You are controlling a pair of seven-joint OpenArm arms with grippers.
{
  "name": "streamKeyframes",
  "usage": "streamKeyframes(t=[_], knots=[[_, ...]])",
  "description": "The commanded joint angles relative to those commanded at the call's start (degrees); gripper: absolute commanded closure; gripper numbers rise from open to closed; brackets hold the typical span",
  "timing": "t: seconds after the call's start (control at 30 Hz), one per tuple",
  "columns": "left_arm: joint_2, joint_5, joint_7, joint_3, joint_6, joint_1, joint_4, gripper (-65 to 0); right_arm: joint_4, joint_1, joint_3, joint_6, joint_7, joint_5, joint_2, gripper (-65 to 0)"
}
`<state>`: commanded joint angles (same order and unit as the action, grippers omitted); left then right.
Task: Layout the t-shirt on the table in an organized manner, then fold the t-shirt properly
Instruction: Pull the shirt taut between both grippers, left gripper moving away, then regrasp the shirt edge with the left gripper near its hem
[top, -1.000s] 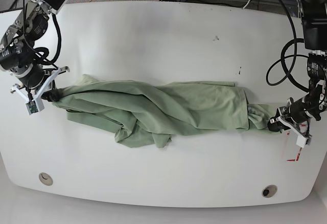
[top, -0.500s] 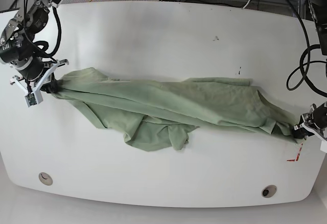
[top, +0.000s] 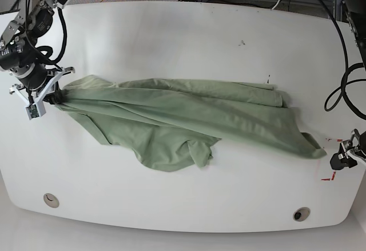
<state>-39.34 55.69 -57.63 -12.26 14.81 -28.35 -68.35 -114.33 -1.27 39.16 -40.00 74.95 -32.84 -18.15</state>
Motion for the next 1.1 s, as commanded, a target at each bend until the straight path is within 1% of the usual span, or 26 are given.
streamKeyframes(t=[0.13, 0.2, 0.3, 0.37, 0.43, 0.47, 0.53, 0.57, 0.6, 0.63, 0.8, 0.87, 0.9, 1.03, 1.1], knots=[[0.0, 0.0, -3.08, -2.29, 0.0, 0.18, -4.22, -36.1, 0.0, 0.0, 0.0, 0.0, 0.0, 0.0, 0.0, 0.0], [0.18, 0.18, -5.36, -3.08, 0.09, 0.53, -7.12, -36.5, 0.0, 0.0, 0.0, 0.0, 0.0, 0.0, 0.0, 0.0], [2.37, 2.2, -9.32, -4.4, 0.09, 3.6, -10.46, -36.1, 0.0, 0.0, -0.09, 0.0, 0.0, 0.0, 0.0, 0.0], [4.04, 4.04, -10.81, -5.36, 0.0, 5.98, -12.57, -36.1, 0.0, 0.0, -0.09, 0.0, 0.0, 0.0, 0.0, 0.0], [6.07, 5.27, -11.43, -5.63, 0.0, 9.14, -14.33, -36.0, 0.0, 0.0, -0.18, 0.0, 0.0, 0.0, 0.18, 0.0], [7.47, 5.54, -11.43, -5.71, -0.09, 12.13, -15.82, -36.0, 0.0, 0.09, -0.18, 0.0, 0.0, 0.0, 0.26, 0.0], [9.05, 5.19, -11.43, -5.8, -0.09, 14.77, -16.88, -36.0, 0.0, 0.09, -0.18, 0.0, 0.0, 0.0, 0.26, 0.0], [10.81, 4.31, -11.43, -6.15, -0.09, 17.05, -17.41, -36.0, 0.0, 0.09, -0.18, 0.0, 0.0, 0.0, 0.26, 0.0], [11.6, 3.87, -11.43, -6.33, -0.09, 17.93, -17.67, -36.0, 0.0, 0.09, -0.18, 0.0, 0.0, 0.0, 0.26, 0.0], [13.54, 2.81, -11.43, -7.03, -0.09, 19.87, -17.76, -36.0, 0.0, 0.09, -0.18, 0.0, 0.0, 0.0, 0.26, 0.0], [19.08, -2.99, -11.43, -9.05, -0.09, 24.62, -19.6, -36.0, 0.0, 0.09, -0.18, 0.0, 0.0, 0.0, 0.26, 0.0], [21.27, -6.15, -11.43, -9.05, -0.09, 25.58, -20.48, -36.0, 0.0, 0.09, -0.18, 0.0, 0.0, 0.0, 0.26, 0.0], [22.77, -8.79, -11.34, -8.97, -0.09, 26.02, -21.19, -36.0, 0.0, 0.09, -0.18, 0.0, 0.0, 0.0, 0.26, 0.0], [26.81, -16.26, -11.34, -8.97, 0.09, 26.64, -21.89, -36.0, 0.0, 0.09, -0.18, 0.0, 0.0, 0.0, 0.35, 0.0], [28.48, -18.81, -11.34, -8.88, 0.18, 26.64, -21.71, -36.0, 0.0, 0.09, -0.18, 0.0, 0.0, 0.0, 0.35, 0.0]])
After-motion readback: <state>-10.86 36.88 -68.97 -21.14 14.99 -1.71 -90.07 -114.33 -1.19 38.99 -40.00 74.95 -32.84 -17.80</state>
